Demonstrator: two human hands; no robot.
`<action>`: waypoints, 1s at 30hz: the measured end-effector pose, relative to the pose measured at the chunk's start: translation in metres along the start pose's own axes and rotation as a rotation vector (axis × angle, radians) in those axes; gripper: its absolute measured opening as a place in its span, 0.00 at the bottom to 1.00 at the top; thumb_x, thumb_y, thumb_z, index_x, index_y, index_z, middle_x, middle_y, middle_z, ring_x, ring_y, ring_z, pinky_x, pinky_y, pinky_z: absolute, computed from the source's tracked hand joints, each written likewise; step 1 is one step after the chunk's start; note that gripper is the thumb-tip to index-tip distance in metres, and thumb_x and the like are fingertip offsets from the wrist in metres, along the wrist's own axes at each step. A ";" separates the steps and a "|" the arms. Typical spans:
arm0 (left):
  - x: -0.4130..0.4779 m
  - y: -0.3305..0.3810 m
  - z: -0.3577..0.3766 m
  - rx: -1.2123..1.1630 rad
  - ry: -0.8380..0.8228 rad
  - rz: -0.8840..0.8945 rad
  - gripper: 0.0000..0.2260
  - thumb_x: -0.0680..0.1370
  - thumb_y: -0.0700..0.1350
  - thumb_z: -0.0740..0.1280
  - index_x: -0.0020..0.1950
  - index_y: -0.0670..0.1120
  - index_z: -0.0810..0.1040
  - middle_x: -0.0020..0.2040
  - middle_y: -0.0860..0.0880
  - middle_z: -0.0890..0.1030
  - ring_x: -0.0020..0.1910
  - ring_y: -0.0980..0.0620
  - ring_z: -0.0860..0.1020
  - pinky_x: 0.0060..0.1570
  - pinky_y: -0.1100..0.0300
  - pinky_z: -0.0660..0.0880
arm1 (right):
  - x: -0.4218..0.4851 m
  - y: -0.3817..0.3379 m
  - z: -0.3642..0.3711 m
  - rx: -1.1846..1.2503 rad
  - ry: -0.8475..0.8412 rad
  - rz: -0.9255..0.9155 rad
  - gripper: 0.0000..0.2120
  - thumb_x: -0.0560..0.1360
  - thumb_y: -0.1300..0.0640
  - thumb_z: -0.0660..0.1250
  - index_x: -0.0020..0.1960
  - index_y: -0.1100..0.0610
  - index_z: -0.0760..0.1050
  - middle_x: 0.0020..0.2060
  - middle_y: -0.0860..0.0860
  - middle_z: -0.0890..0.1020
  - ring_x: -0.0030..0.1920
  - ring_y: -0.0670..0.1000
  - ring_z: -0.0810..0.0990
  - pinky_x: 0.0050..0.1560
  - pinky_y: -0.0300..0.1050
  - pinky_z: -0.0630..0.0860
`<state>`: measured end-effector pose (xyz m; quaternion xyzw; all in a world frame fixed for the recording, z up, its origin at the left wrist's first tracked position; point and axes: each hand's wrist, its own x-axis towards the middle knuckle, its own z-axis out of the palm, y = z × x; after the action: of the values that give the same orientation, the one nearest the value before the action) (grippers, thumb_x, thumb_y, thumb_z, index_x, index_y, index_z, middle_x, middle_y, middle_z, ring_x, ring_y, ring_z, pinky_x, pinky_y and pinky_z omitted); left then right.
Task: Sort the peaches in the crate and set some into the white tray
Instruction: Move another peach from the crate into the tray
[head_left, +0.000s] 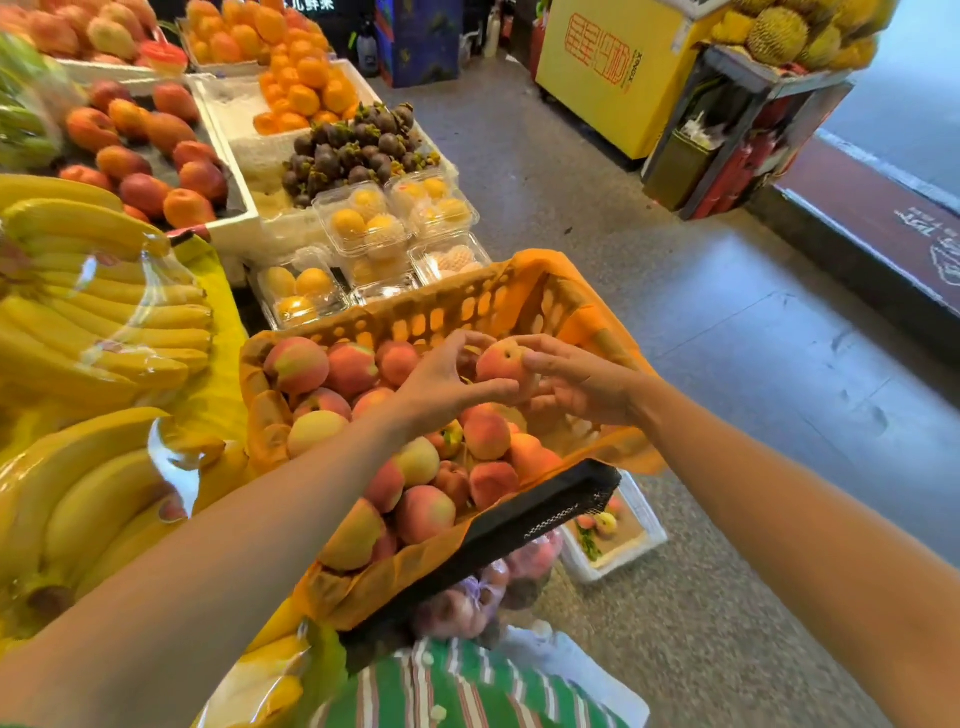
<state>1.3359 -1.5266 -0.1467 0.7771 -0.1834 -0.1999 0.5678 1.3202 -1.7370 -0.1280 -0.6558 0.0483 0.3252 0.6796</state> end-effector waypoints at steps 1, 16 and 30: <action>0.000 0.004 0.005 -0.032 0.010 -0.011 0.23 0.70 0.50 0.76 0.60 0.48 0.72 0.54 0.50 0.79 0.52 0.55 0.78 0.45 0.69 0.75 | -0.006 0.002 -0.004 0.000 0.005 -0.021 0.26 0.74 0.49 0.66 0.71 0.51 0.66 0.66 0.57 0.73 0.62 0.58 0.78 0.55 0.47 0.80; 0.048 0.040 0.209 0.710 0.144 0.245 0.22 0.72 0.55 0.65 0.60 0.44 0.78 0.58 0.43 0.77 0.58 0.41 0.74 0.58 0.51 0.69 | -0.149 0.061 -0.154 0.125 0.277 -0.259 0.34 0.61 0.56 0.77 0.63 0.54 0.67 0.61 0.58 0.71 0.58 0.57 0.79 0.55 0.55 0.80; 0.082 0.032 0.377 0.899 0.303 0.055 0.10 0.70 0.48 0.61 0.46 0.52 0.81 0.50 0.50 0.80 0.58 0.45 0.73 0.58 0.47 0.63 | -0.204 0.173 -0.284 -0.100 0.447 -0.018 0.19 0.68 0.50 0.76 0.55 0.50 0.74 0.50 0.51 0.79 0.51 0.49 0.79 0.51 0.42 0.78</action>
<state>1.2077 -1.8830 -0.2282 0.9611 -0.1874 0.0297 0.2007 1.1750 -2.0888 -0.2151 -0.7448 0.1755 0.1676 0.6216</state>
